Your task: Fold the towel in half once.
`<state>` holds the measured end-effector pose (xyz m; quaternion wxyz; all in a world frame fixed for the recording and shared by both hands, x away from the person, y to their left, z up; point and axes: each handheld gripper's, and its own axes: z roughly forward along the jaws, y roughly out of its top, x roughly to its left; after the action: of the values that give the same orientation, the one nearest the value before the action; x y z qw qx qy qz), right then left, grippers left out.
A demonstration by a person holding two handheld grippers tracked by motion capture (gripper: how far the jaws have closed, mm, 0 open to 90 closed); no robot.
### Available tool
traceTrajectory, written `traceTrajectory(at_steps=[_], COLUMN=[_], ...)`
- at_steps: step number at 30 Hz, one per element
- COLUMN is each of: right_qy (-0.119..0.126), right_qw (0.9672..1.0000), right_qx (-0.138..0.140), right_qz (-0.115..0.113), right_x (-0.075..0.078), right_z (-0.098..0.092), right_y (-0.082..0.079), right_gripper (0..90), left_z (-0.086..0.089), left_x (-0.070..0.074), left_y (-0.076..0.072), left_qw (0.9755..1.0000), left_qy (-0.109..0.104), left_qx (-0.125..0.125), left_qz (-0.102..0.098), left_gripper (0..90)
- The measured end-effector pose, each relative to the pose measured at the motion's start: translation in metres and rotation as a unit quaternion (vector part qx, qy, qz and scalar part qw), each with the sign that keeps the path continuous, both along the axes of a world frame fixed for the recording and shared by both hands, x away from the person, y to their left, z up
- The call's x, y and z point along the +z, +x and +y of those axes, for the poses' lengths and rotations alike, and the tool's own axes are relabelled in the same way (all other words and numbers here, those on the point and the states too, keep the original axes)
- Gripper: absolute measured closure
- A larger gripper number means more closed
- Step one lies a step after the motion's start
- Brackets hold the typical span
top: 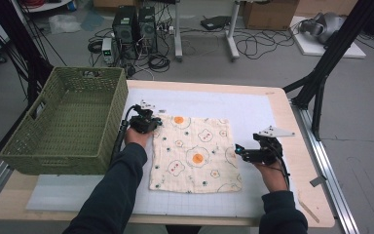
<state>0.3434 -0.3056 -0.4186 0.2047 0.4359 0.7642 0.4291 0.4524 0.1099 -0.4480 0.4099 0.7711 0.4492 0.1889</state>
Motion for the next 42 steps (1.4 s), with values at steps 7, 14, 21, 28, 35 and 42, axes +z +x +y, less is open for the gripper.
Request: traceTrajectory(at_steps=[7,14,21,28,35,42], right_qy=[-0.003,-0.027,-0.035,-0.082,-0.093,-0.097], right_qw=[0.9997,0.9982,0.9958,0.9919,0.9907,0.9935], right_qx=[0.005,0.008,-0.008,-0.013,0.005,0.005], right_qz=[0.026,0.054,0.085,0.096,0.099,0.059], right_x=[0.009,0.005,-0.007,-0.02,-0.018,-0.009], right_z=[0.014,0.034,0.044,0.059,0.068,0.067], right_y=[0.048,0.089,0.108,0.117,0.114,0.113], right_gripper=[11.0,15.1,35.1,54.1,86.1,86.6], left_z=[0.004,0.002,0.006,0.006,0.009,0.014], left_x=[0.006,0.01,0.012,0.013,0.015,0.03], left_y=[-0.002,-0.005,-0.004,-0.005,-0.007,-0.007], left_qw=[0.9993,0.999,0.9989,0.9988,0.9992,0.9952], left_qy=[-0.037,-0.043,-0.045,-0.048,-0.038,-0.075], left_qx=[0.005,0.002,0.005,0.004,0.004,0.031], left_qz=[-0.009,-0.014,-0.013,-0.014,-0.01,-0.055], left_gripper=[86.3,86.3,86.3,86.3,86.7,87.1])
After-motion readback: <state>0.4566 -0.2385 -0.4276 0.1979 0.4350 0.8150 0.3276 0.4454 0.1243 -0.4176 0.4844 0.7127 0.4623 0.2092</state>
